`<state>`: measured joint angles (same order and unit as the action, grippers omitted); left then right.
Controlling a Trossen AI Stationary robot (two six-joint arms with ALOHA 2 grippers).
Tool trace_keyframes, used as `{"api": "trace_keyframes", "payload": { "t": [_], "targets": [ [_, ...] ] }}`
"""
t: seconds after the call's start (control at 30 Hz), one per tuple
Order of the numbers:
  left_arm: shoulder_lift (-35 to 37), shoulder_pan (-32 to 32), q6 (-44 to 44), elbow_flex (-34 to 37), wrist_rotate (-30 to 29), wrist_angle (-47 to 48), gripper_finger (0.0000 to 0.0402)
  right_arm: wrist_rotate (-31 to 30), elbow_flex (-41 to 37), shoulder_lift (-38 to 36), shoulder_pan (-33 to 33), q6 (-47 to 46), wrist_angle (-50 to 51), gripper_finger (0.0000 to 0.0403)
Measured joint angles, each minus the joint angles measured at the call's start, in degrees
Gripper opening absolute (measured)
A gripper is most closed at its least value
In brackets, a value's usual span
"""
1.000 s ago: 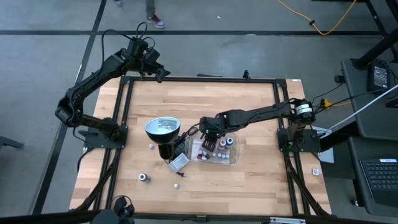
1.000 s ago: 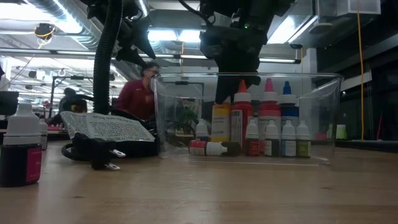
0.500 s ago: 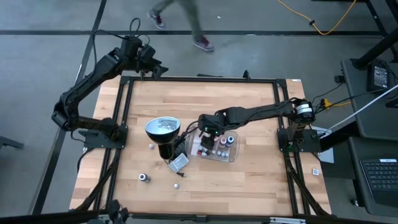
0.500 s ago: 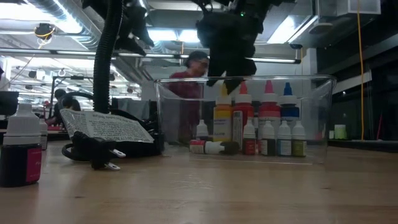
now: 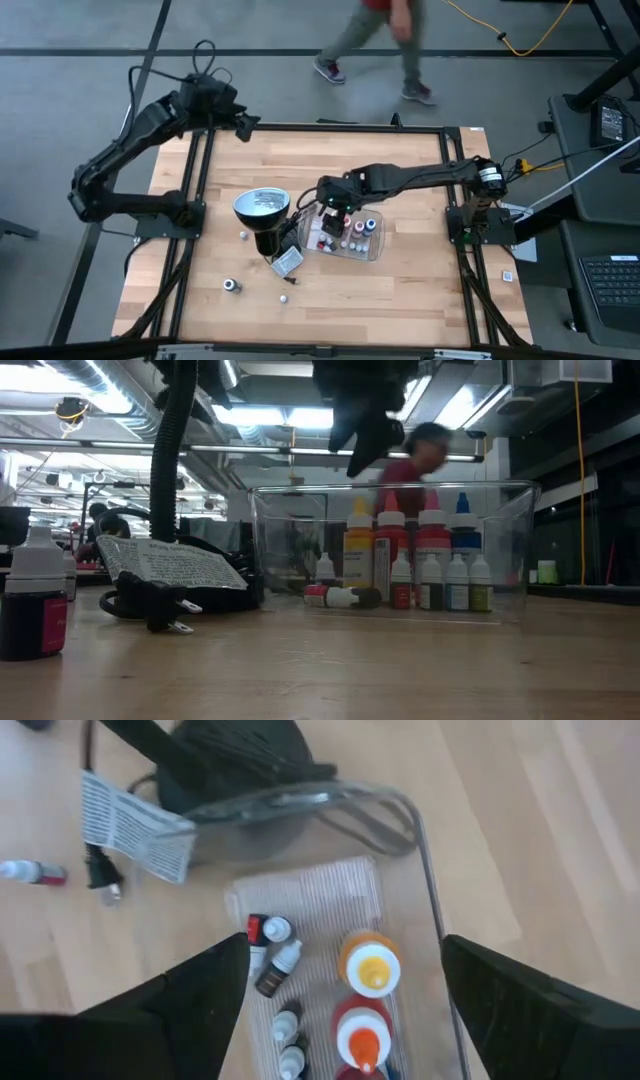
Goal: Pick & Place food coloring
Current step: Put the big purple food coloring bottle into the transparent bin
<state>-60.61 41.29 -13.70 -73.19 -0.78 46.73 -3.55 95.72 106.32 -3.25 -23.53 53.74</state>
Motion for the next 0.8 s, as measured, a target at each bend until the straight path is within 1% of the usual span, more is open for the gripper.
{"api": "trace_keyframes", "payload": {
  "t": [0.17, 0.3, 0.4, 0.5, 0.57, 0.63, 0.73, 0.8],
  "targets": [
    [2.92, -8.34, -9.13, 0.00, -8.33, 5.57, 0.0281, 0.00, 4.40, -0.13, -1.14, 2.80, 1.32, 0.0329],
    [5.20, -14.94, -17.36, 0.00, -16.23, 9.72, 0.0281, 0.04, 7.80, -0.14, -2.54, 5.83, 2.45, 0.0329],
    [7.11, -18.96, -23.72, 0.00, -20.78, 11.63, 0.0281, 0.48, 9.63, -0.24, -4.00, 7.52, 2.51, 0.0329],
    [8.51, -22.19, -28.30, 0.00, -24.49, 12.42, 0.0281, 0.63, 11.17, -0.24, -5.64, 8.76, 3.44, 0.0329],
    [9.21, -23.94, -28.57, 0.00, -25.79, 12.27, 0.0281, 0.64, 11.48, -0.26, -6.73, 9.11, 3.70, 0.0329],
    [9.54, -25.23, -24.69, -0.48, -25.66, 12.36, 0.0281, 0.74, 11.48, -0.26, -7.61, 9.38, 4.61, 0.0329],
    [9.52, -26.31, -16.78, -2.64, -22.88, 13.00, 0.0281, 0.81, 11.48, -0.26, -9.04, 10.42, 5.62, 0.0329],
    [9.52, -26.47, -14.08, -5.05, -20.79, 14.34, 0.0281, 0.82, 11.48, -0.26, -9.91, 10.64, 6.10, 0.0329]
  ]
}}
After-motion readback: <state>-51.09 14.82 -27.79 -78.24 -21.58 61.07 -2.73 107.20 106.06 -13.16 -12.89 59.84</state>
